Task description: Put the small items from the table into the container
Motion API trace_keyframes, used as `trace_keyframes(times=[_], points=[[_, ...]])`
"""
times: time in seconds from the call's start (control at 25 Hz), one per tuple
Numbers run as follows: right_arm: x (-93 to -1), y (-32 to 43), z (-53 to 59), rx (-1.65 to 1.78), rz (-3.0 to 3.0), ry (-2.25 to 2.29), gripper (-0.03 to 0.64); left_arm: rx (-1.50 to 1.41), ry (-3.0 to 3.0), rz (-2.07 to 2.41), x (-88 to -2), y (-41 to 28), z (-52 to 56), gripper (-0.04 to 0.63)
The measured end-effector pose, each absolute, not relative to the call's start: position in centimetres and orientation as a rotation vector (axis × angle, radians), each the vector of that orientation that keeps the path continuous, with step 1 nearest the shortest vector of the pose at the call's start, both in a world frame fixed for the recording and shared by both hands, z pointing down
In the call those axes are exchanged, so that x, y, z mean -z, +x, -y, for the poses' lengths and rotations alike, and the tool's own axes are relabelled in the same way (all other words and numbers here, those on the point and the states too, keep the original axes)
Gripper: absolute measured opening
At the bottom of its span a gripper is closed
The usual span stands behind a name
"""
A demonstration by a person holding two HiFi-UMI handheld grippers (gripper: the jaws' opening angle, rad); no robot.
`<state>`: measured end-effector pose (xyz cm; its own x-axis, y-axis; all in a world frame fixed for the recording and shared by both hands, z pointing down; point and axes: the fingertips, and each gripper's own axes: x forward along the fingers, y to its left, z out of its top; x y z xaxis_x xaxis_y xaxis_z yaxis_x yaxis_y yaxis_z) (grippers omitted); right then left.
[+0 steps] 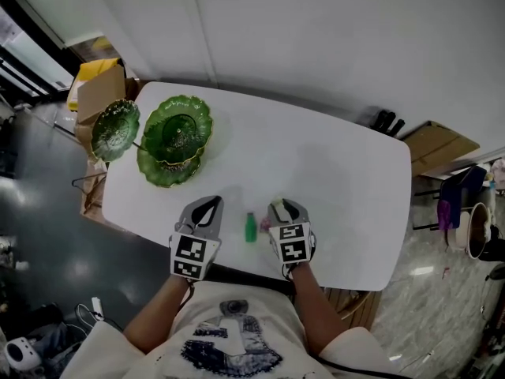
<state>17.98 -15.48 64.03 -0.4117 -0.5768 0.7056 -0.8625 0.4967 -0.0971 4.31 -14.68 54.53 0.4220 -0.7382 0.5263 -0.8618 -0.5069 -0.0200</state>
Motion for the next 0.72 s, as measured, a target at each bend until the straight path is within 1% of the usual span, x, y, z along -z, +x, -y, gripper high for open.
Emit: trace_keyframes(times=[0.36, 0.72], points=[[-61.3, 15.5, 16.0, -0.557, 2.195, 1.171, 0.135, -0.688, 2.405, 1.467, -53.4, 1.3, 14.6, -0.009], [-58.5, 11.1, 16.8, -0.520, 2.245, 1.150, 0.135, -0.661, 2.373, 1.516, -52.8, -3.2, 14.9, -0.009]])
